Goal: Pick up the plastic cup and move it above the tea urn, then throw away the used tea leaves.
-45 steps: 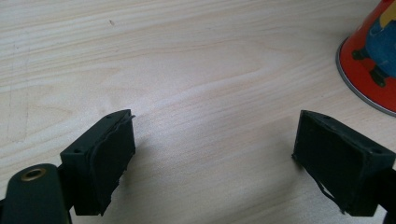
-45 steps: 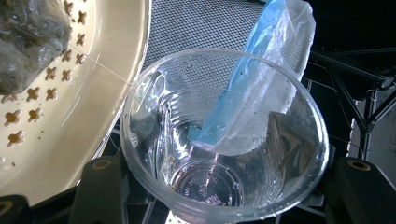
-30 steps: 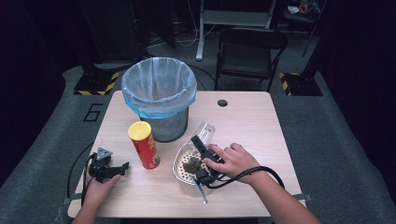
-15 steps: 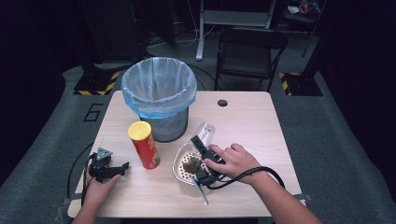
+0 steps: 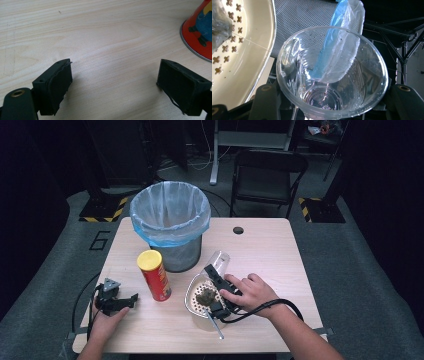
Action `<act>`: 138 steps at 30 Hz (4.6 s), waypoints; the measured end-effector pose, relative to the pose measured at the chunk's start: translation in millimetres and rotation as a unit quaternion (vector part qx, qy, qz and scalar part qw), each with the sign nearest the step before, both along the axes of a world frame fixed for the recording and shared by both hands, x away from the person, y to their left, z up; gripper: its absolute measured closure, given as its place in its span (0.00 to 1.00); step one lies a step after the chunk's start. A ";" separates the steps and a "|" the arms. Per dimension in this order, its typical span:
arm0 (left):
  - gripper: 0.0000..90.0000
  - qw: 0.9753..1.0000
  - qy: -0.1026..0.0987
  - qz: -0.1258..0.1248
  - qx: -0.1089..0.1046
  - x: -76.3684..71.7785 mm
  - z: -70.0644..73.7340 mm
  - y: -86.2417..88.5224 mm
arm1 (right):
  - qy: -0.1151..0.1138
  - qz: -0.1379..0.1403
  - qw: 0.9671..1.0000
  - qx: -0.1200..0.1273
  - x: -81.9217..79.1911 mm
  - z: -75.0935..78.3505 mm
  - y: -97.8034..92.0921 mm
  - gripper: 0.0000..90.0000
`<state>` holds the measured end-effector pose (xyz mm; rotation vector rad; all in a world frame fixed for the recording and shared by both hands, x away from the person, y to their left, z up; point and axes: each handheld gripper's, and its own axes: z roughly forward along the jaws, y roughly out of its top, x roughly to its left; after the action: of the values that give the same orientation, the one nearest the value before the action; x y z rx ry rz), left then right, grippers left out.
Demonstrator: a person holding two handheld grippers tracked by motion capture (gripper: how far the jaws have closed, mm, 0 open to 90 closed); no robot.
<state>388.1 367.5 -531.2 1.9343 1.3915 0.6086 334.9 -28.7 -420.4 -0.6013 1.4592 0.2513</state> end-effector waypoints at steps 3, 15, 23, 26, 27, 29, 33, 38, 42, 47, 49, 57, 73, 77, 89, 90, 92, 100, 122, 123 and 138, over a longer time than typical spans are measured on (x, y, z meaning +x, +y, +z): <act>0.13 1.000 0.001 0.000 0.001 -0.1 0.2 0.0 | 0.004 0.002 1.000 0.003 -0.4 -0.7 -0.2 0.41; 0.13 1.000 0.001 0.000 0.001 -0.1 0.2 0.1 | 0.018 0.004 1.000 0.017 -0.7 -0.9 0.3 0.41; 0.13 1.000 0.003 -0.001 0.001 -0.1 0.4 0.2 | 0.025 0.002 0.999 0.027 -0.3 -0.2 0.3 0.41; 0.13 1.000 0.000 0.000 0.000 0.0 0.0 0.0 | 0.035 0.004 0.999 0.034 -1.1 1.8 0.2 0.41; 0.13 1.000 0.000 0.000 0.000 0.0 0.0 0.0 | 0.035 0.004 0.999 0.034 -1.1 1.8 0.2 0.41; 0.13 1.000 0.003 -0.001 0.002 -0.2 0.5 0.3 | 0.045 0.003 0.998 0.049 -1.8 5.5 0.0 0.41; 0.13 1.000 0.004 0.001 -0.002 -0.4 0.4 -0.2 | 0.093 0.003 0.991 0.091 0.0 15.0 -0.8 0.41; 0.13 1.000 0.003 -0.001 0.001 -0.1 0.4 0.2 | 0.187 -0.006 0.966 0.178 7.7 35.4 -6.3 0.41; 0.13 1.000 0.001 0.000 0.001 -0.1 0.2 0.1 | 0.272 0.001 0.930 0.249 17.6 52.1 -15.4 0.41; 0.13 1.000 0.001 0.000 0.001 -0.1 0.2 0.0 | 0.367 0.006 0.869 0.331 31.4 62.4 -26.4 0.41; 0.13 1.000 0.003 -0.001 0.001 -0.1 0.5 0.2 | 0.397 0.004 0.845 0.358 37.5 64.8 -31.4 0.41; 0.13 1.000 0.005 -0.002 0.002 -0.2 0.8 0.3 | 0.534 0.010 0.725 0.435 60.1 73.0 -47.0 0.41; 0.13 1.000 0.003 -0.001 0.001 -0.1 0.5 0.2 | 0.653 -0.010 0.571 0.498 80.3 84.8 -56.2 0.40; 0.14 1.000 0.002 0.000 0.000 -0.1 0.2 0.1 | 0.649 -0.009 0.575 0.498 79.3 91.7 -55.4 0.40; 0.13 1.000 0.001 0.000 0.001 -0.1 0.2 0.0 | 0.642 -0.004 0.576 0.506 76.2 125.1 -51.0 0.40; 0.13 1.000 0.003 -0.001 0.001 -0.2 0.5 0.2 | 0.641 -0.003 0.576 0.507 77.0 128.2 -50.3 0.40; 0.13 1.000 0.000 0.000 0.000 0.0 -0.1 -0.1 | 0.639 -0.007 0.577 0.509 78.3 134.1 -48.2 0.40; 0.13 1.000 0.000 0.000 0.000 0.0 0.0 0.0 | 0.615 -0.009 0.596 0.516 98.2 175.4 -31.8 0.40; 0.13 1.000 0.008 -0.003 0.002 -0.5 1.3 0.6 | 0.586 -0.050 0.612 0.529 173.0 200.4 48.9 0.37; 0.13 1.000 0.011 -0.004 0.002 -0.6 1.8 0.8 | 0.586 -0.054 0.611 0.529 175.2 199.0 51.3 0.37; 0.13 1.000 0.012 -0.006 0.003 -0.8 1.9 0.8 | 0.601 -0.067 0.608 0.515 195.9 177.7 81.3 0.31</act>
<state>387.3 368.2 -529.3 1.9592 1.3942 0.5873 530.7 52.6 -242.6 0.8675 2.1990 1.4722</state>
